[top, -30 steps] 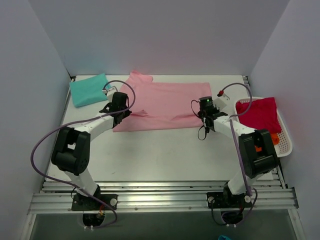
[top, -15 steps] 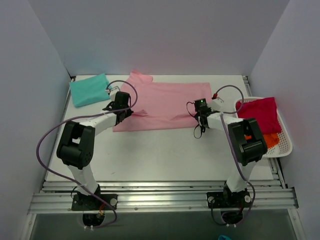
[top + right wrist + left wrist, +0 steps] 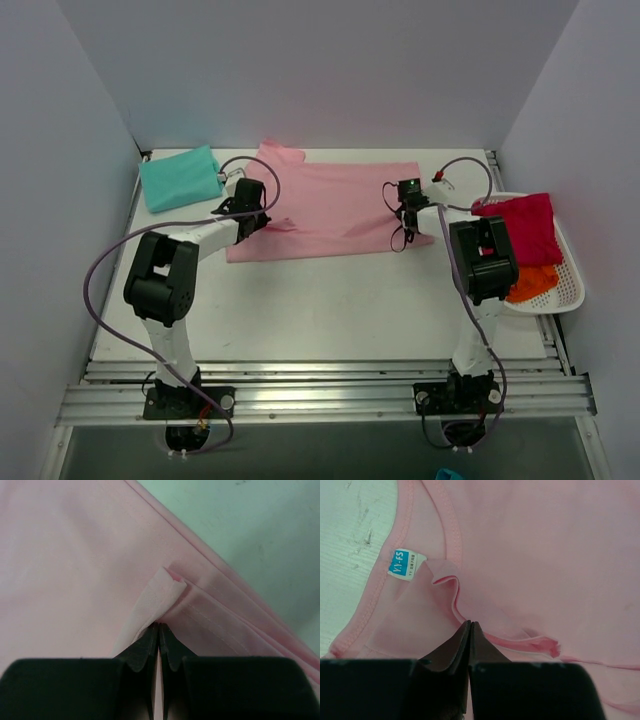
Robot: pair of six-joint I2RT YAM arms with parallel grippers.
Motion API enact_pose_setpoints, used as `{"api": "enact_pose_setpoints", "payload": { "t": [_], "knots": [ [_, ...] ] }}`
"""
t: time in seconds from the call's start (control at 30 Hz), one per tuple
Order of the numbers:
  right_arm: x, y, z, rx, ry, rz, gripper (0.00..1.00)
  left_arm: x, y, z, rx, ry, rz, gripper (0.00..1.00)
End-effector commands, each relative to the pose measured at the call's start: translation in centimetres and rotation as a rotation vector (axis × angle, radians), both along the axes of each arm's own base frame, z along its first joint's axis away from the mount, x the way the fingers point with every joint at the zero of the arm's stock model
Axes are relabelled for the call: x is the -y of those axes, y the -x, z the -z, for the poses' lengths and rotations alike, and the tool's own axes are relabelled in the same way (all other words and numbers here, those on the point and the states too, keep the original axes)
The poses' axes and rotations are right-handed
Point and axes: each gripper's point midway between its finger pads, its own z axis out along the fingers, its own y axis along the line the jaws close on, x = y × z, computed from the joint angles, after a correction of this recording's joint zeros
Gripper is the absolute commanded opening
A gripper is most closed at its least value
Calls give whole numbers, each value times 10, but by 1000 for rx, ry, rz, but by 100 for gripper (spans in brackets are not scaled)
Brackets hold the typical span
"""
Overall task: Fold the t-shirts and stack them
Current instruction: Fold the tshirt
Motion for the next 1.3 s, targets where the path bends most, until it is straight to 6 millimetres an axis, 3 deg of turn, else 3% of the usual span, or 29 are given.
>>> {"api": "enact_pose_setpoints", "payload": {
  "t": [0.0, 0.17, 0.2, 0.27, 0.43, 0.6, 0.73, 0.9, 1.27],
  "knots": [
    [-1, -28, -11, 61, -1, -1, 0, 6, -21, -22, 75, 15, 17, 8],
    [-14, -52, -13, 88, -28, -42, 0, 5, -20, -20, 72, 5, 13, 8],
    [-16, -56, -22, 119, -35, -49, 0, 4, -22, -19, 73, 4, 10, 8],
    [-17, -52, -24, 130, -40, -53, 0, 5, -24, -17, 68, 3, 10, 8],
    [-12, -45, -58, 213, -33, -50, 0, 19, -26, -21, 60, 48, 14, 2],
    [-1, -40, -76, 230, 16, -31, 0, 34, 4, -49, 89, 40, 0, 2],
    [-3, -39, -79, 238, 19, -37, 0, 37, 21, -42, 59, 37, -2, 2],
    [-5, -36, -72, 227, 12, -42, 0, 44, 28, -25, 32, 31, 8, 2],
    [7, -26, -76, 225, 20, -21, 0, 58, 5, 16, -6, 5, 5, 2]
  ]
}}
